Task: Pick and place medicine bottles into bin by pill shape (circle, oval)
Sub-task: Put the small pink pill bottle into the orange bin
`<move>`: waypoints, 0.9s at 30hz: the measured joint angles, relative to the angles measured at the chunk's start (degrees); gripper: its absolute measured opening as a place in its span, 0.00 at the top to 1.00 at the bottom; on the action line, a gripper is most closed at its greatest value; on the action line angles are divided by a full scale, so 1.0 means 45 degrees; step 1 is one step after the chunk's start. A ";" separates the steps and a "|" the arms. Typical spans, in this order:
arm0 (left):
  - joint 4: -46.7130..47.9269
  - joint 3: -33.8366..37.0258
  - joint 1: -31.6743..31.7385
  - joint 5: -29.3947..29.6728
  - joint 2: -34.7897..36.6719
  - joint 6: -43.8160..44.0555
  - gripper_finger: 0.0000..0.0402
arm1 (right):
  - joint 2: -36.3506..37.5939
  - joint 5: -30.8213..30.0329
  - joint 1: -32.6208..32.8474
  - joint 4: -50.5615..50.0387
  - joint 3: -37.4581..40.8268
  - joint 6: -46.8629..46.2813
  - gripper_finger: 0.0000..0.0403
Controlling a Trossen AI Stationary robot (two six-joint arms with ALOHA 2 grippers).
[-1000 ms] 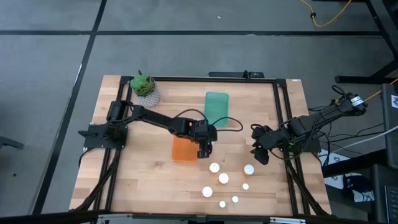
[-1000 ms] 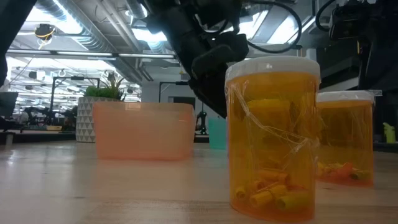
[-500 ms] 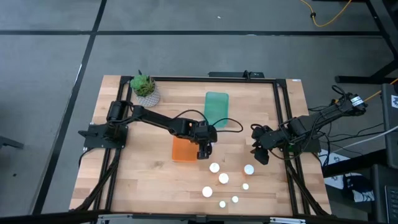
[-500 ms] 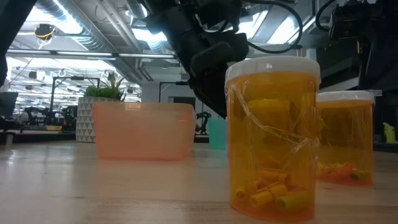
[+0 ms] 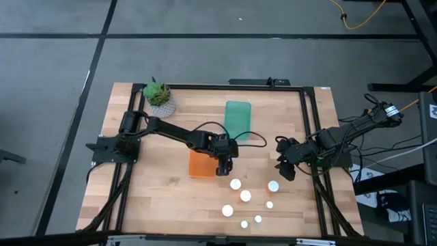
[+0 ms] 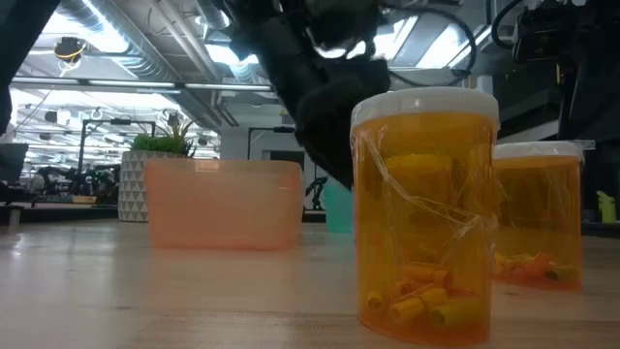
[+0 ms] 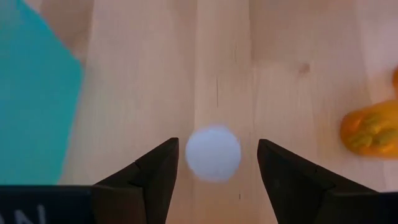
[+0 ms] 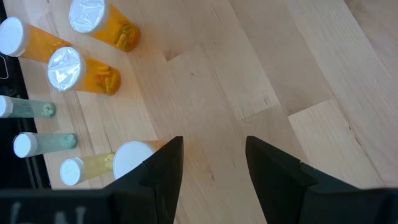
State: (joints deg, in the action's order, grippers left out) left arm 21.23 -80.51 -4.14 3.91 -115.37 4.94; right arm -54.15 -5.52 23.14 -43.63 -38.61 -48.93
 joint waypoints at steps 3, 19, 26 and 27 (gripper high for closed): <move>-0.0426 -0.0039 0.0000 0.0013 -0.0236 0.0002 0.47 | 0.0000 0.0003 -0.0003 -0.0010 0.0000 -0.0005 0.56; -0.0500 -0.0019 0.0000 0.0247 -0.0224 -0.0134 0.47 | 0.0005 0.0005 -0.0004 -0.0075 0.0000 -0.0010 0.56; -0.0520 -0.0019 0.0000 0.0247 -0.0182 -0.0139 0.55 | 0.0005 0.0005 -0.0002 -0.0089 0.0000 -0.0010 0.56; -0.0515 -0.0019 0.0000 0.0247 -0.0129 -0.0139 0.57 | 0.0005 0.0005 0.0000 -0.0089 -0.0002 -0.0010 0.56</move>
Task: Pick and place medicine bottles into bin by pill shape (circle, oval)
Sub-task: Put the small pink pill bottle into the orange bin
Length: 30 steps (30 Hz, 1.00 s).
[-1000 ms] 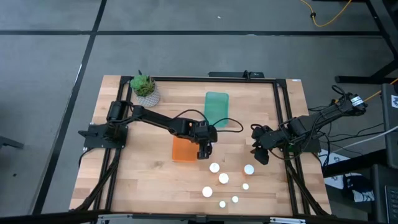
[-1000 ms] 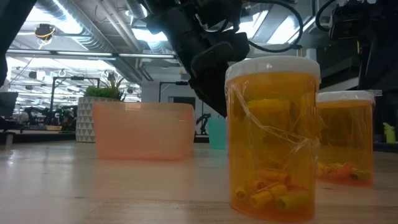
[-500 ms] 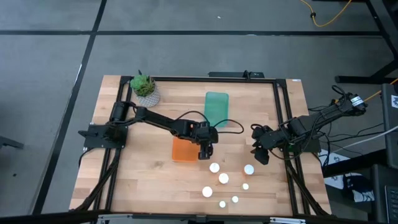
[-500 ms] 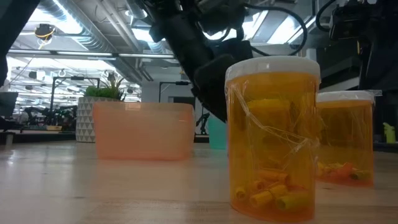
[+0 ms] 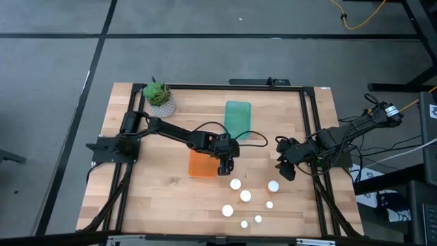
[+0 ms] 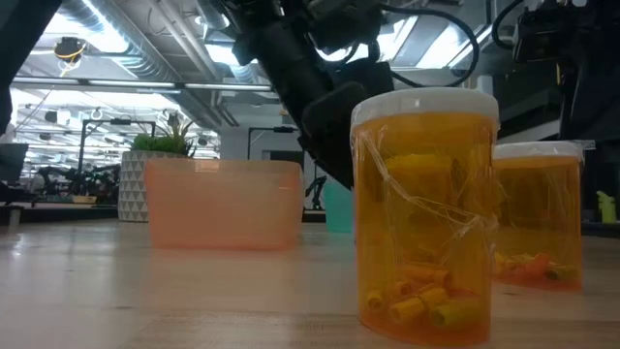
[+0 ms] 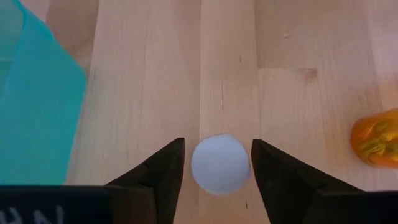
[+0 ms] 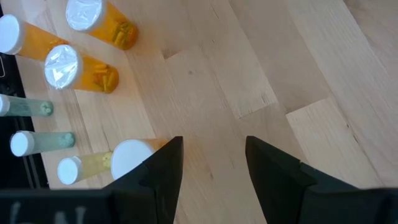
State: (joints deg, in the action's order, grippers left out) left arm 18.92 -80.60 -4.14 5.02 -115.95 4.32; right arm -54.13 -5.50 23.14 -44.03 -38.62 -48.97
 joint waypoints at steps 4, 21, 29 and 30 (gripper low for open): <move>-0.0019 -0.0015 0.0000 0.0002 0.0107 0.0000 0.63 | 0.0000 0.0000 0.0000 0.0000 0.0002 0.0005 0.56; 0.0961 -0.0302 -0.0008 0.0111 0.0545 0.0000 0.74 | -0.0009 0.0010 -0.0001 -0.0005 0.0002 0.0005 0.56; 0.3927 -0.1758 -0.0504 0.1483 0.2299 -0.0093 0.75 | -0.0005 0.0029 0.0000 -0.0044 0.0002 -0.0005 0.56; 0.4318 -0.1813 -0.0600 0.1525 0.2588 -0.0088 0.75 | -0.0005 0.0029 0.0000 -0.0058 0.0002 -0.0005 0.56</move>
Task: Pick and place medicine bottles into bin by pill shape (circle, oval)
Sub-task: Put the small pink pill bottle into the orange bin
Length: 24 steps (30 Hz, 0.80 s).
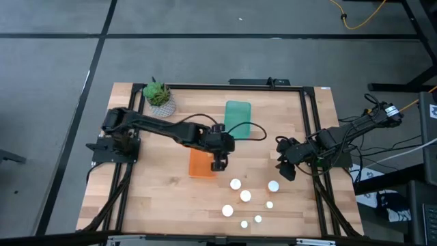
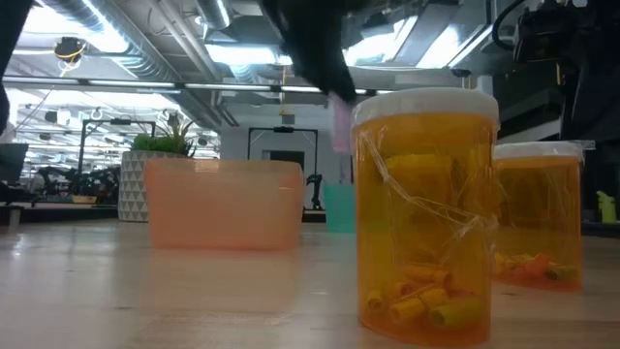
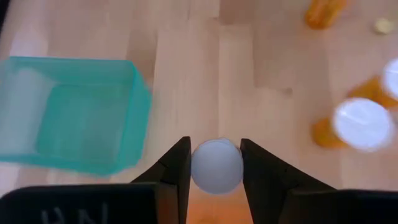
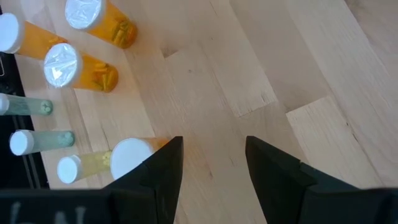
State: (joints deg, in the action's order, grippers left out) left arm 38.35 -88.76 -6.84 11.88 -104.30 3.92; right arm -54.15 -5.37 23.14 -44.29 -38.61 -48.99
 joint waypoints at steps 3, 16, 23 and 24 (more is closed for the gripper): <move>0.1096 -0.0007 -0.0364 0.0049 0.0794 0.0119 0.75 | 0.0000 0.0000 0.0000 0.0011 -0.0003 -0.0007 0.56; 0.1841 0.3984 -0.2259 0.2177 0.4506 0.2629 0.75 | 0.0000 -0.0029 -0.0002 0.0083 -0.0002 -0.0207 0.56; -0.0735 0.7001 -0.0931 0.1828 0.5078 0.2680 0.75 | 0.0000 -0.0034 0.0000 0.0210 -0.0003 -0.0408 0.56; -0.1175 0.7429 -0.0620 0.1442 0.5075 0.2676 0.75 | 0.0001 -0.0039 -0.0002 0.0225 -0.0002 -0.0408 0.56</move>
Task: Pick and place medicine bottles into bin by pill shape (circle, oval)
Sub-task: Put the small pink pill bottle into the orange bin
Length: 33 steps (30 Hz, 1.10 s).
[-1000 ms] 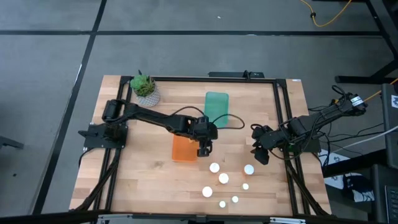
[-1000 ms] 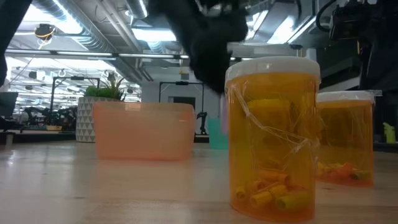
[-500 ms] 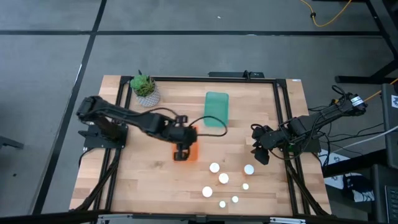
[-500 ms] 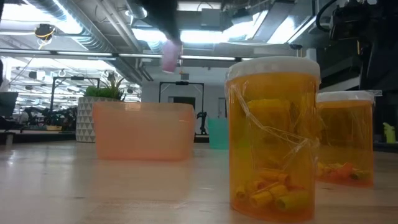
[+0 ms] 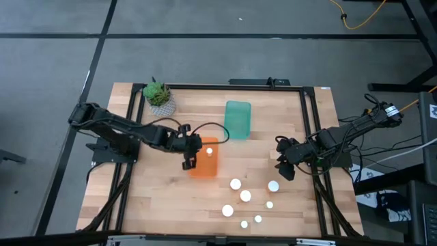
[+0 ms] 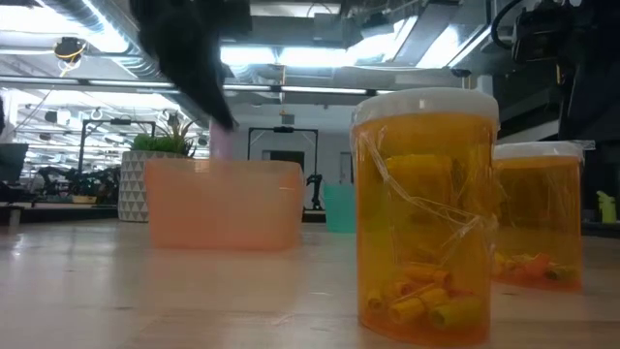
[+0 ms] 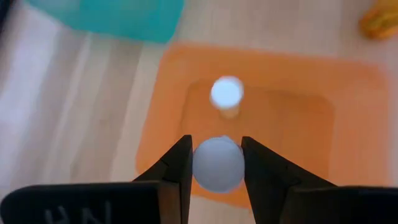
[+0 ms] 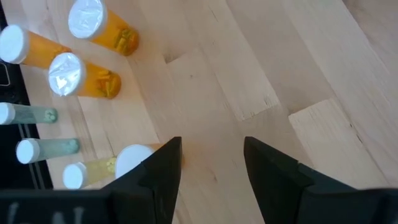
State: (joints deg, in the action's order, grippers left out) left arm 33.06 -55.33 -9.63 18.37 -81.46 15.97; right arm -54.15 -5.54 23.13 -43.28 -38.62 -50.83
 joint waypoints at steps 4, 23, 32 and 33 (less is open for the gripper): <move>-0.2538 0.1366 0.1014 -0.1248 -0.0002 -0.0291 0.75 | -0.0001 0.0000 -0.0003 0.0042 0.0002 0.0024 0.56; -0.4784 0.2364 0.2211 -0.2268 -0.1410 -0.0243 0.75 | -0.0006 -0.0097 -0.0003 0.0047 0.0002 0.0131 0.56; -0.4785 0.2194 0.2206 -0.2218 -0.1449 -0.0589 0.75 | -0.0002 -0.0097 0.0002 0.0042 0.0002 0.0211 0.56; -0.4790 0.2194 0.2201 -0.2204 -0.1454 -0.0612 0.75 | -0.0001 -0.0102 -0.0003 0.0042 0.0002 0.0230 0.56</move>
State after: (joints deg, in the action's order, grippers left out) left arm 11.51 -45.45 0.27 8.45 -88.01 13.21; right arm -54.15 -6.00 23.11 -43.09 -38.61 -49.79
